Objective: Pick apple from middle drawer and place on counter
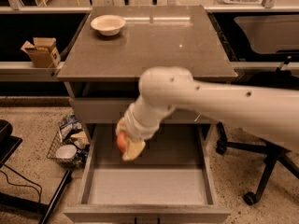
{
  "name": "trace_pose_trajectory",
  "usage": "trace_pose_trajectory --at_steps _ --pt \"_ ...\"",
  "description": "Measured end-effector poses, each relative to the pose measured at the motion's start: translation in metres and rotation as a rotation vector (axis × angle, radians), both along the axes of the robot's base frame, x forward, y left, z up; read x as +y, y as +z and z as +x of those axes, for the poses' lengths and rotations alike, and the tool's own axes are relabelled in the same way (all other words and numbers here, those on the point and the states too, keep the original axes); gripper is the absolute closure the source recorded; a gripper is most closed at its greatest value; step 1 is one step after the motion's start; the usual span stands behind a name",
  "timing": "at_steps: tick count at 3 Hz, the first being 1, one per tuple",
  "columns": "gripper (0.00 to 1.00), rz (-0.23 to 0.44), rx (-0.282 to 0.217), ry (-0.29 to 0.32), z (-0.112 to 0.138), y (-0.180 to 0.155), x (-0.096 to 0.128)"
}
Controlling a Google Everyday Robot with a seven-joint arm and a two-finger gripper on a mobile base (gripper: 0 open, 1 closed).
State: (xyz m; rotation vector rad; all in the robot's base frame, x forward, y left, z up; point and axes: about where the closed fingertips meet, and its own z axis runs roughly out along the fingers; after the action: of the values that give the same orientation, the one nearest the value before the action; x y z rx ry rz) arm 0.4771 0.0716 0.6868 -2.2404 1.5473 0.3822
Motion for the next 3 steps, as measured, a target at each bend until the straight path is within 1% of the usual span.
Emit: trace_pose_trajectory --at_steps 1,2,3 --pt "1.00 -0.019 -0.094 0.083 0.025 0.124 0.024" --pt "1.00 -0.010 -0.122 0.122 0.052 0.178 0.036" --pt "1.00 0.016 -0.176 0.113 0.127 0.204 0.051"
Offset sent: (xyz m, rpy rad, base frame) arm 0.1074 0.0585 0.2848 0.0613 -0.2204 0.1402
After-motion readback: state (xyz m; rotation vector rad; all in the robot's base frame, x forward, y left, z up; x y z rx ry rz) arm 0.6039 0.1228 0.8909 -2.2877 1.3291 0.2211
